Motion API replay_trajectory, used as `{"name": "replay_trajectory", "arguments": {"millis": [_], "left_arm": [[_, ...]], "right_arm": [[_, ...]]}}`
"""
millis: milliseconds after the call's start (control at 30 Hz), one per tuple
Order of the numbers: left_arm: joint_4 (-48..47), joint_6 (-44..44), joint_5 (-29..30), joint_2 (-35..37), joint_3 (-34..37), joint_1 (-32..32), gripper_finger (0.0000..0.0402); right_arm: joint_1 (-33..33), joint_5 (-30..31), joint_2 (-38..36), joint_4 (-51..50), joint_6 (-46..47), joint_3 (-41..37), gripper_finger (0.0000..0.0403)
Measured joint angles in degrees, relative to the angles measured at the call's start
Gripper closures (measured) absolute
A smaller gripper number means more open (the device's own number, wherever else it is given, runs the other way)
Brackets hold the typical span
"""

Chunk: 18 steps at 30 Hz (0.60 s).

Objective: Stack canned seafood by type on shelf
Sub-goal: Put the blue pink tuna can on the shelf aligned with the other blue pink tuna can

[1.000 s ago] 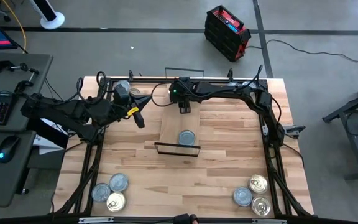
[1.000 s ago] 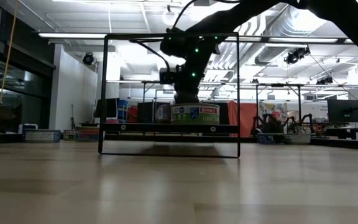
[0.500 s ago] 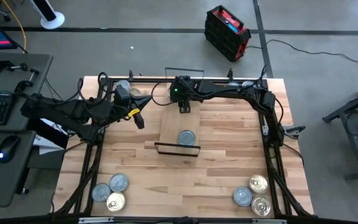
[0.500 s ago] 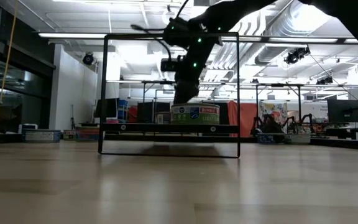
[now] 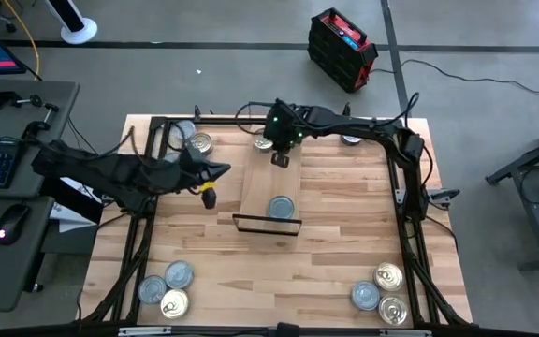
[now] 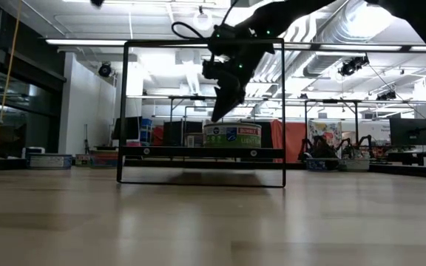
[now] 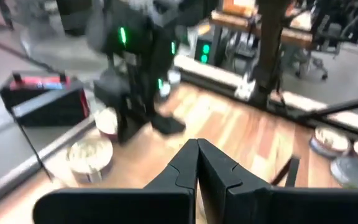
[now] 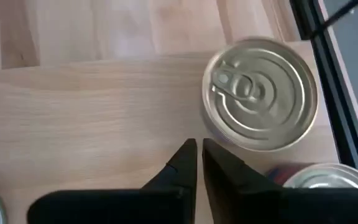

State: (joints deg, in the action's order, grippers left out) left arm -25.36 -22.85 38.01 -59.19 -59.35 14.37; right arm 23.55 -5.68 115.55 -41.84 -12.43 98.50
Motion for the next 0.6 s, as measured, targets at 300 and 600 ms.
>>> {"name": "replay_trajectory", "arguments": {"millis": [300,600], "left_arm": [[21.9,-13.8,-2.2,-0.1,20.2,0.0,0.0401],[27.4,-16.9,-2.1,0.0,25.4,-1.0,0.0401]], "right_arm": [[1.2,-2.9,1.5,-2.5,6.9,0.0,0.0402],[0.1,-0.2,4.4,1.9,14.3,0.0,0.0403]]}}
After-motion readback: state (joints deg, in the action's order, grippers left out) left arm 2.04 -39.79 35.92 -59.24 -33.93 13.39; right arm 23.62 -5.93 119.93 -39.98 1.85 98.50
